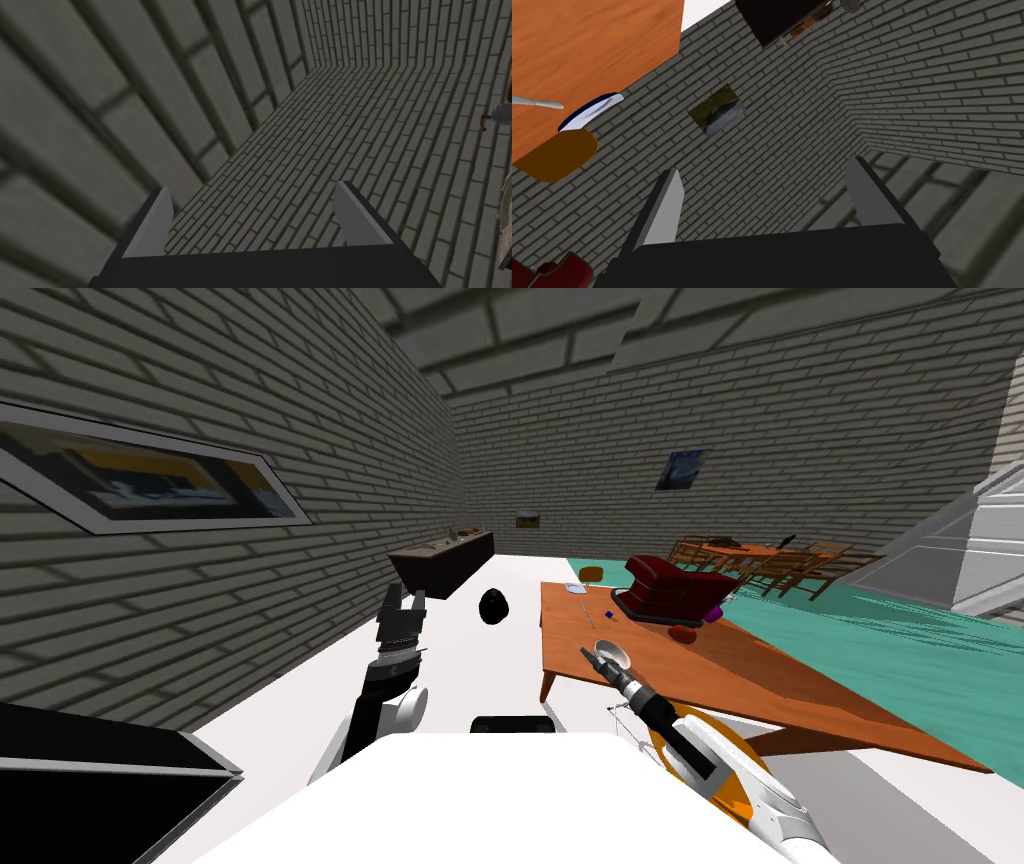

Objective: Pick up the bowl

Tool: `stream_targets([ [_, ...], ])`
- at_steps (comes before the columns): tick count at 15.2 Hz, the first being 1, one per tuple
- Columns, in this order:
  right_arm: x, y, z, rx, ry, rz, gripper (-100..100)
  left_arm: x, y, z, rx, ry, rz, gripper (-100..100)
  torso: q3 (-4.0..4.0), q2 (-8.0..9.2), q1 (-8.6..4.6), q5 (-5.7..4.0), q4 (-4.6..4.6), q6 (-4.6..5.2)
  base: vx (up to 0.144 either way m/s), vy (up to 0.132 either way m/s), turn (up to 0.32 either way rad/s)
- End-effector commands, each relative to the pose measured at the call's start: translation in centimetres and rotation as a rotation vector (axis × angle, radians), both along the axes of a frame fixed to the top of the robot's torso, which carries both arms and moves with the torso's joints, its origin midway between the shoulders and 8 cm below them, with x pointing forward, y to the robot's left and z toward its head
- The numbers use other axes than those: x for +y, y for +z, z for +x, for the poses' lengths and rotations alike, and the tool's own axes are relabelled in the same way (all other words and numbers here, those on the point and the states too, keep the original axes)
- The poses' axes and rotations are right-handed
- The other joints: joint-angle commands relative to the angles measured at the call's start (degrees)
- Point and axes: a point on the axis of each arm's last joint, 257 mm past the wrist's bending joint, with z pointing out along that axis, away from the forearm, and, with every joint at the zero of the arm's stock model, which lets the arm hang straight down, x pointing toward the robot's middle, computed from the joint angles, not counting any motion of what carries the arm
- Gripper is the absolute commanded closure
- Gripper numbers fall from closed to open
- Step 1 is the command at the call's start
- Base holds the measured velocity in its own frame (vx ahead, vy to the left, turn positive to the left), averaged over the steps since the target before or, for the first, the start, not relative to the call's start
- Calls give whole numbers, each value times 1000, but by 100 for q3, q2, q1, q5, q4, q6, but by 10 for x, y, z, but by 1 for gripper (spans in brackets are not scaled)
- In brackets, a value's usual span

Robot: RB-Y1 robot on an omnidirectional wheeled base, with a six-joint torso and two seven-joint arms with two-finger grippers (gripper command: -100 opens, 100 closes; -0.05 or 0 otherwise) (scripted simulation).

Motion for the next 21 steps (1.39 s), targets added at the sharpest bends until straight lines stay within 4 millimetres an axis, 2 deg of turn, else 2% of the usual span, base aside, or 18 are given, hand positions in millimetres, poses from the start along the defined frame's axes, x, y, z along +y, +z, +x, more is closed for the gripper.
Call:
stream_targets([
  [1,-15,-17,-7,42,8,-62,-100,0,0,0,0,0,0,0,0,0,0,0,0,0,19,61,135],
  [3,-31,-33,-15,86,23,-132,-100,0,0,0,0,0,0,0,-1,-2,2,1,0,0,31,60,159],
  [4,-31,-34,-16,87,22,-132,-100,0,0,0,0,0,0,0,-3,-5,0,1,-1,0,23,33,60],
  [5,-46,-47,-24,127,40,-201,-100,0,0,0,0,0,0,0,-2,-3,-5,0,-1,3,25,41,107],
  [6,-49,-49,-25,133,36,-202,-100,0,0,0,0,0,0,0,-1,-3,-6,0,0,2,24,39,127],
  [9,-82,-72,-44,213,69,-329,-100,0,0,0,0,0,0,0,-1,-2,-4,0,0,2,28,50,158],
  [11,-86,-76,-47,224,65,-336,-100,0,0,0,0,0,0,0,-3,-6,-4,1,-1,2,37,37,84],
  [12,-105,-88,-59,270,79,-400,-100,0,0,0,0,0,0,0,-3,-5,-8,-1,-1,3,36,37,134],
  [13,-105,-88,-59,270,79,-400,-100,0,0,0,0,0,0,0,-3,-6,-8,-1,-1,1,37,34,137],
  [14,-124,-98,-72,316,93,-460,-100,0,0,0,0,0,0,0,-3,-6,-8,-1,-1,2,43,40,146],
  [15,-124,-98,-72,316,94,-461,-100,0,0,0,0,0,0,0,-4,-7,-7,0,-1,1,42,40,123],
  [18,-159,-112,-97,398,128,-569,-100,0,0,0,0,0,0,0,-6,-10,-8,0,-2,2,51,36,136],
  [19,-163,-115,-100,408,124,-574,-100,0,0,0,0,0,0,0,-7,-13,-8,0,-2,0,54,28,127],
  [20,-180,-121,-114,452,139,-624,-100,0,0,0,0,0,0,0,-8,-13,-10,-1,-3,1,50,24,148],
  [21,-181,-121,-114,454,139,-624,-100,0,0,0,0,0,0,0,-7,-12,-11,-1,-3,1,52,20,119],
])
